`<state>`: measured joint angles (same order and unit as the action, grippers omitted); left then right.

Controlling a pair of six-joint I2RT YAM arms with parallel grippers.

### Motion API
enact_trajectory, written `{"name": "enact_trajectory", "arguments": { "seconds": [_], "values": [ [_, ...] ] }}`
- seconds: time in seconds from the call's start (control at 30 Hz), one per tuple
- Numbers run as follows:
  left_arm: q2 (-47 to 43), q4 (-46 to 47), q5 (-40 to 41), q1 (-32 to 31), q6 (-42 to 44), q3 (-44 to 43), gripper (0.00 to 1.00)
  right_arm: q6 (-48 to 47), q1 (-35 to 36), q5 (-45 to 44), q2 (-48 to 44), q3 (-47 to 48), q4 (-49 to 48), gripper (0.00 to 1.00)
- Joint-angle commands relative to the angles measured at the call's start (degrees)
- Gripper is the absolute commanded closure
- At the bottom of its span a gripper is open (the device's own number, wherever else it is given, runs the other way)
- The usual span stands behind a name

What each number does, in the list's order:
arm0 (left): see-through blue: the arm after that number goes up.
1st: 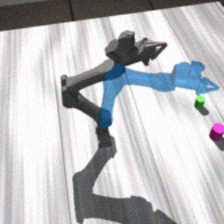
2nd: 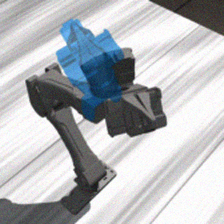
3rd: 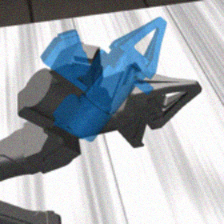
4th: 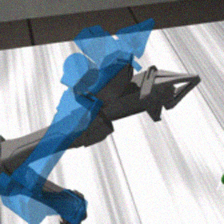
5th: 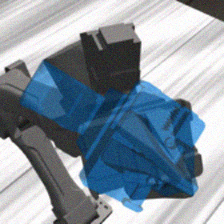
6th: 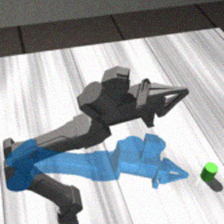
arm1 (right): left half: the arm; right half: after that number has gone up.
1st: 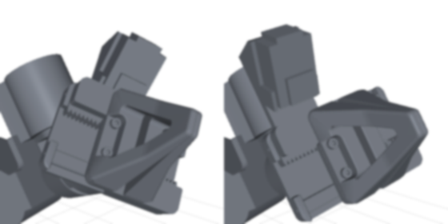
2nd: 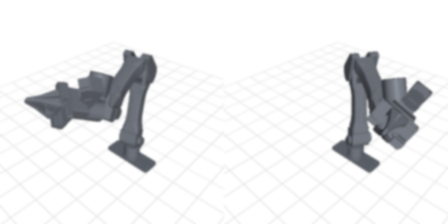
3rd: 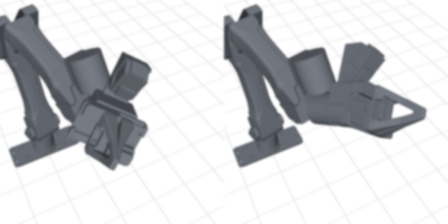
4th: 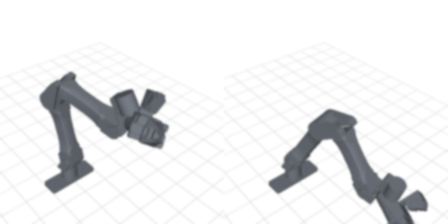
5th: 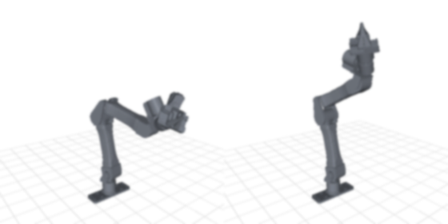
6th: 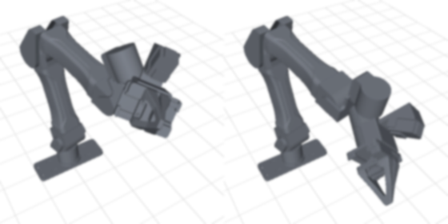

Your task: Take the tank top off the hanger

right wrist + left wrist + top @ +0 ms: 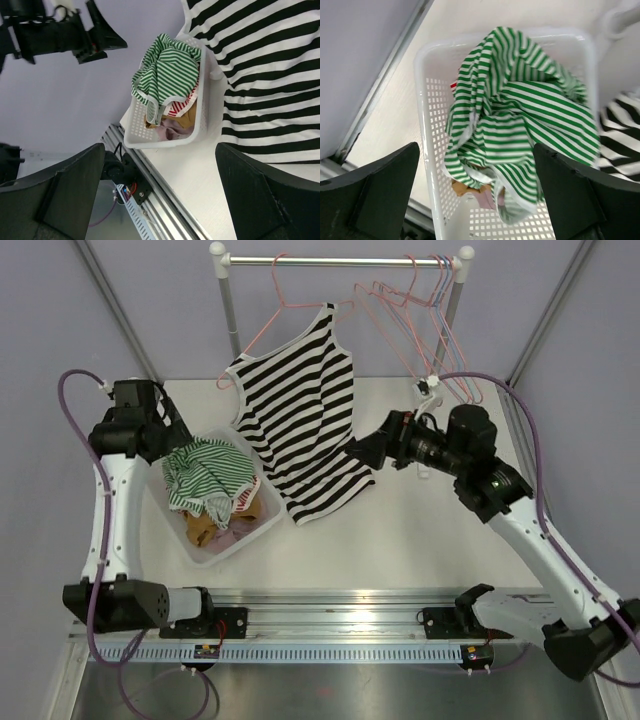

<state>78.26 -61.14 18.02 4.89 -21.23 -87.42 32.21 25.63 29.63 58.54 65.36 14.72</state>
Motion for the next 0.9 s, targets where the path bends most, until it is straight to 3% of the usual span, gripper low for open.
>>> {"name": "enact_trajectory", "arguments": {
  "seconds": [0.0, 0.2, 0.33, 0.43, 0.57, 0.73, 0.87],
  "values": [
    [-10.62, 1.72, -8.68, -0.4, 1.37, 0.65, 0.01, -1.01, 8.36, -12.64, 6.81, 8.71, -2.59, 0.01],
    [-32.52, 17.88, -22.58, -1.72, 0.76, 22.35, 0.01, -0.56, 17.43, -33.82, 22.71, 22.51, -3.91, 0.0],
    [-45.88, 22.73, -21.63, -2.69, -0.21, 31.15, 0.01, -2.05, 22.61, -46.2, 34.51, 37.85, -0.76, 0.01],
    [-51.16, 23.7, -18.56, -4.44, 0.14, 36.17, 0.01, -4.6, 24.2, -52.8, 44.09, 50.09, 2.66, 0.01],
    [-54.78, 22.3, -8.55, -9.09, 0.06, 39.07, 0.01, -7.41, 25.26, -58.45, 58.13, 66.09, 6.46, 0.01],
    [-55.06, 22.56, -10.11, -10.51, 0.4, 38.99, 0.01, -15.22, 25.09, -66.87, 69.84, 81.3, 1.38, 0.0],
    [-53.74, 22.39, -11.78, -10.86, 0.49, 39.08, 0.01, -18.23, 24.21, -66.98, 77.58, 89.57, -1.27, 0.01]
  ]
}}
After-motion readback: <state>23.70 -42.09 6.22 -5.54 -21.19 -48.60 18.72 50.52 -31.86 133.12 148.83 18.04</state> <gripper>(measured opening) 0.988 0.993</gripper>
